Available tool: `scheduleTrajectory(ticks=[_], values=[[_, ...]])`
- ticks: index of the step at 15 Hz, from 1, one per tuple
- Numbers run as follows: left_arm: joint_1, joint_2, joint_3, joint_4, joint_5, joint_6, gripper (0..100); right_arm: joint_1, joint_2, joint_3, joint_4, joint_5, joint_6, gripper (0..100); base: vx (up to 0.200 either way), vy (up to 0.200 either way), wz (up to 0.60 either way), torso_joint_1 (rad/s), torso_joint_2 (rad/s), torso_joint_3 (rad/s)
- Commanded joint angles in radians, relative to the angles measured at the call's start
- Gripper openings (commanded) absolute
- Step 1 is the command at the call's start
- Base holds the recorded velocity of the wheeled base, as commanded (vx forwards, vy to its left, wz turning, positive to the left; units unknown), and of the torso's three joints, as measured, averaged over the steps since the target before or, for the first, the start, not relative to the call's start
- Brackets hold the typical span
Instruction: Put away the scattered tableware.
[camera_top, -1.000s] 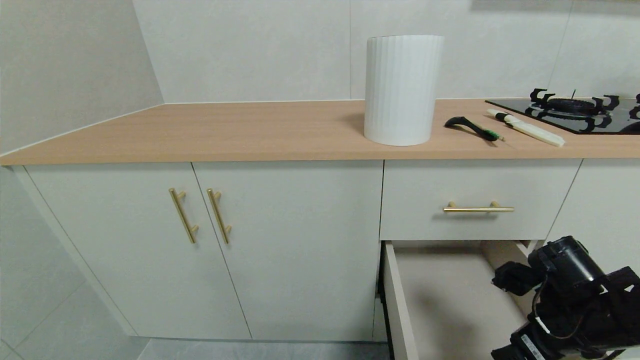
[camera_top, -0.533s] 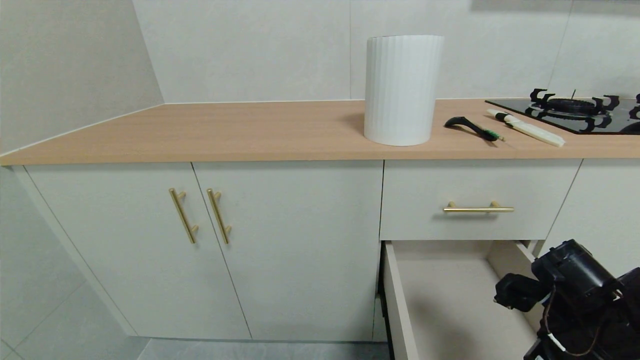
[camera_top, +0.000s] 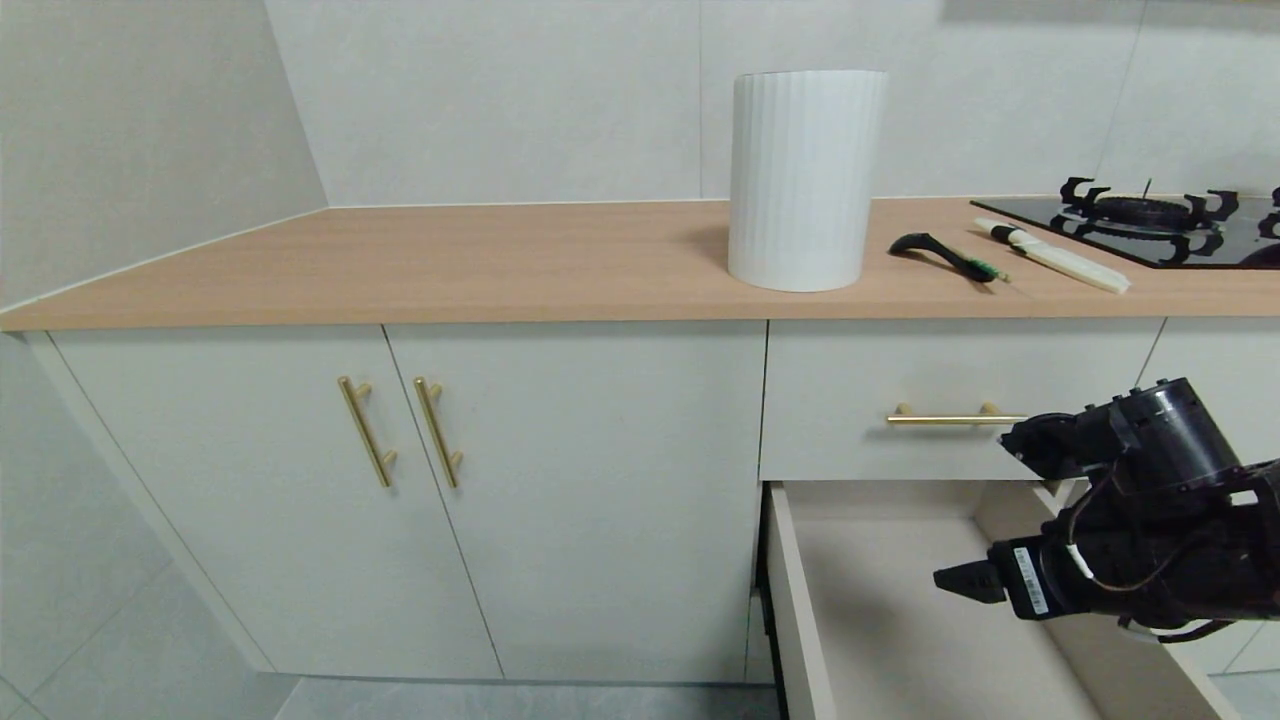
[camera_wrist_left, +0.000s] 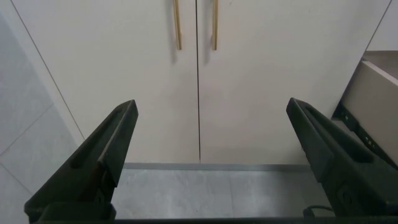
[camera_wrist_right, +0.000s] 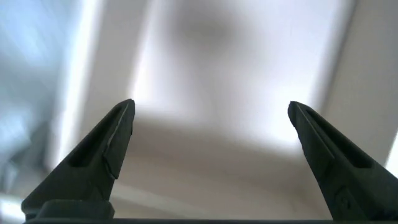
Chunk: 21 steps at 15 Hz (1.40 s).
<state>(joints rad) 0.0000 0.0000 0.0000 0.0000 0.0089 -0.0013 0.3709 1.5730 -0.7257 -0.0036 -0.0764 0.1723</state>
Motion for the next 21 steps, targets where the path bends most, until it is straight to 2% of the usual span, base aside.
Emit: scheduleTrajectory(ticks=[1,6,10,21], values=[[0.000,0.000,0.000,0.000,0.000,0.000,100,-0.015,0.002,-0.003,-0.029,0.001,0.001,100,0.000,0.000,0.00,0.000,0.00,0.000],[0.000,0.000,0.000,0.000,0.000,0.000,100,-0.020,-0.007,0.005,-0.058,-0.008,-0.002,100,0.000,0.000,0.00,0.003,-0.01,-0.007],[0.000,0.002,0.000,0.000,0.000,0.000,100,-0.018,-0.007,0.005,-0.058,-0.008,-0.002,100,0.000,0.000,0.00,0.075,-0.25,-0.257],[0.000,0.000,0.000,0.000,0.000,0.000,100,-0.018,-0.008,0.008,-0.058,-0.008,-0.004,100,0.000,0.000,0.00,0.163,-0.49,-0.296]])
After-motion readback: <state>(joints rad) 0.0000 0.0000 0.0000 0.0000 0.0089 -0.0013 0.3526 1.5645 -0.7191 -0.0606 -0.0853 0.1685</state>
